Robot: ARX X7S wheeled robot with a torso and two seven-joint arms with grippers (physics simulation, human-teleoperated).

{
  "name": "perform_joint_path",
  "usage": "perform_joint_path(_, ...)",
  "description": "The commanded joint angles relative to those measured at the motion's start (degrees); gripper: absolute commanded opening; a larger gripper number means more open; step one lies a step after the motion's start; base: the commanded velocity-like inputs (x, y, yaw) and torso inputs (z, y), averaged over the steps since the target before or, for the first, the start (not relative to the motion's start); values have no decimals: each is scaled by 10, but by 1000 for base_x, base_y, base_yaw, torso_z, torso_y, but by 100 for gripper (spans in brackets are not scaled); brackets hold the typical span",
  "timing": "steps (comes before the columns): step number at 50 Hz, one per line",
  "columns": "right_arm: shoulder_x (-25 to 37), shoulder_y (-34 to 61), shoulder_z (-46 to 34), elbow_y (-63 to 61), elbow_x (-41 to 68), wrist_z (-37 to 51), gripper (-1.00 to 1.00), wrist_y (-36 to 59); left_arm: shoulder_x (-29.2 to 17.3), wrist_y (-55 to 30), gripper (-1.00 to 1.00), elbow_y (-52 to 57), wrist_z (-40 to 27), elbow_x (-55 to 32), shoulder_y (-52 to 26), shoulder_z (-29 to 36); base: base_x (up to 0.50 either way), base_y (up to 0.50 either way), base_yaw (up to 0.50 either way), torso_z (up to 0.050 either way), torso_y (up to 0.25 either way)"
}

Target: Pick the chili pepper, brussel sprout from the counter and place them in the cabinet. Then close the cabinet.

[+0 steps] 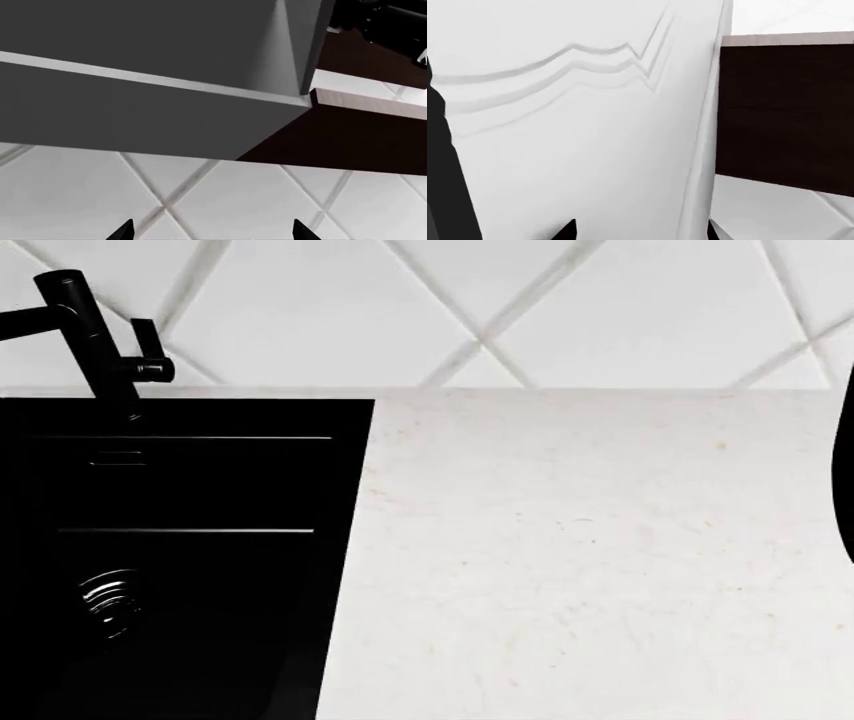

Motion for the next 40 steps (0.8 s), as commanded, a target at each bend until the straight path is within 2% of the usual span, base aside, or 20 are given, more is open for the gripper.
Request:
perform_joint_path(1, -44, -4, -92, 142, -35, -57, 100, -19, 3, 33, 100, -28, -1, 10, 17, 4, 12, 6, 7, 0, 0)
perform_joint_path(9, -81, 21, -126, 252, -52, -88, 100, -69, 4, 48, 100, -45, -1, 12, 25, 6, 7, 6, 8, 4, 0)
perform_joint_path(15, -84, 47, -202, 331, 5, -76, 100, -127, 0, 54, 100, -43, 1, 16, 32, 8, 6, 7, 8, 2, 0)
perform_joint_path(21, -85, 77, -355, 425, 137, -49, 100, -231, 0, 64, 100, -48, -1, 25, 40, 10, 6, 6, 6, 0, 0)
perform_joint_path(30, -85, 110, -573, 455, 334, -22, 100, -332, 0, 95, 100, -68, -3, 33, 53, 15, 4, 6, 1, 0, 0)
perform_joint_path(34, -85, 107, -609, 465, 363, -16, 100, -349, 0, 104, 100, -76, -3, 32, 57, 16, 3, 5, 0, 0, 0)
perform_joint_path(40, -85, 100, -618, 468, 363, -9, 100, -347, 0, 113, 100, -84, -1, 30, 60, 14, 4, 2, 1, 0, 0)
